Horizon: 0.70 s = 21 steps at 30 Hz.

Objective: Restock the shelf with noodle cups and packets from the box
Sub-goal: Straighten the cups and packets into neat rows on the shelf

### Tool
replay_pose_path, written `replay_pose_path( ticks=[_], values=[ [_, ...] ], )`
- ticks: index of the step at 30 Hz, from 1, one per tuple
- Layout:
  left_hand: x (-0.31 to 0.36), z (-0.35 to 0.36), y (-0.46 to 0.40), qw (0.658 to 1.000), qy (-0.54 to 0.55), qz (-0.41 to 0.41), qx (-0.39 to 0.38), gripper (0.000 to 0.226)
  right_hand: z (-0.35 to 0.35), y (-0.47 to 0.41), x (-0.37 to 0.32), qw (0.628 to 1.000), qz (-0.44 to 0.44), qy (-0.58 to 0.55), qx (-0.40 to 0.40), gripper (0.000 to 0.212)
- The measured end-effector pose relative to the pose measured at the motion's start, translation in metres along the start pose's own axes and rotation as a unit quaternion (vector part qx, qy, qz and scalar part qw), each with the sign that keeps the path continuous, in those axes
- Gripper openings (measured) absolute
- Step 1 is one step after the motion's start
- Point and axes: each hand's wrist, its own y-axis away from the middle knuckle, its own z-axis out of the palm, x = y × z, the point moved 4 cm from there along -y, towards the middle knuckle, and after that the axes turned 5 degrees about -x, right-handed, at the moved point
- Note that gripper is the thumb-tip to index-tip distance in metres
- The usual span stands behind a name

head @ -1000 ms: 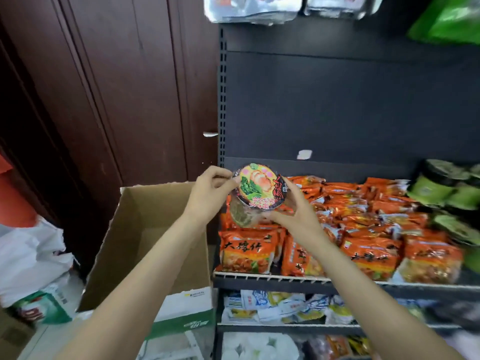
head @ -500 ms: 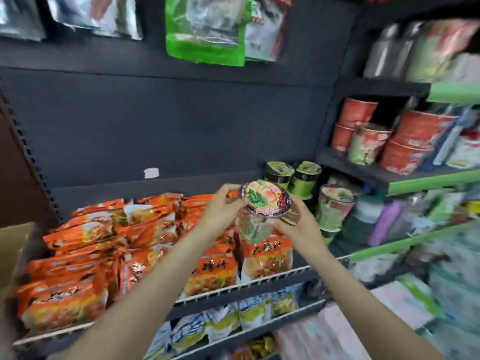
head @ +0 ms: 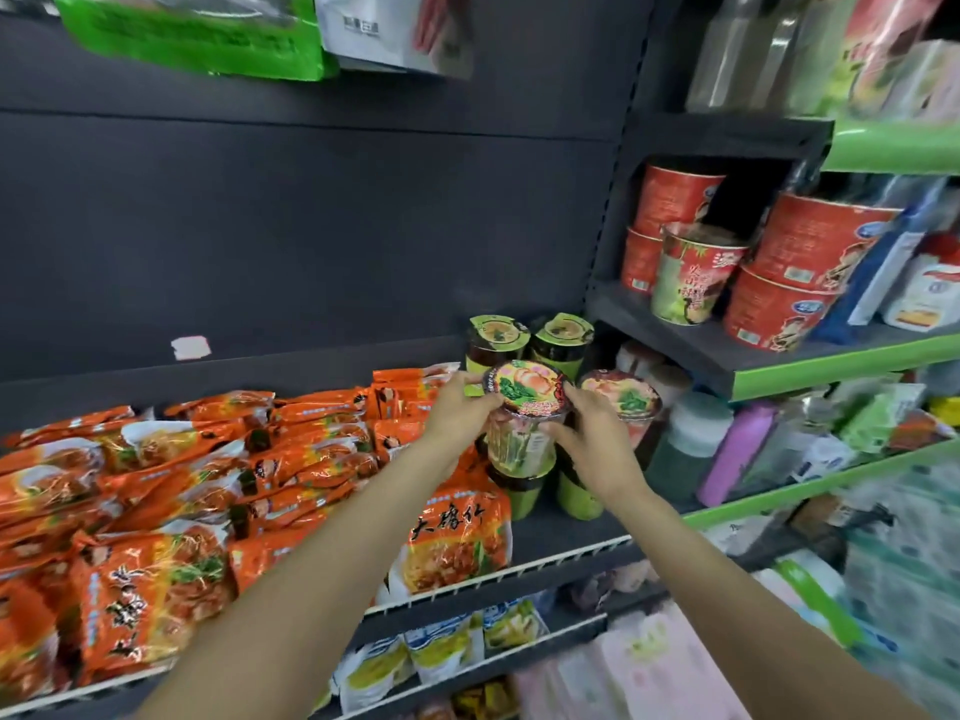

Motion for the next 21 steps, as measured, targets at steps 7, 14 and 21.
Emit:
replay_pose_path(
  ticks=[7,14,21],
  values=[
    [-0.017,0.009,-0.031,1.000,-0.009,-0.027,0.000,0.017,0.004,-0.030,0.005,0.994,-0.024,0.094,-0.047,0.047],
    [-0.029,0.002,-0.034,0.999,-0.012,-0.039,0.007,0.022,0.008,-0.037,0.003,0.989,-0.078,0.118,-0.040,0.044],
    [-0.025,0.014,-0.023,0.993,-0.116,-0.010,0.022,0.051,0.004,-0.037,0.017,0.975,-0.117,0.176,-0.068,0.038]
  ],
)
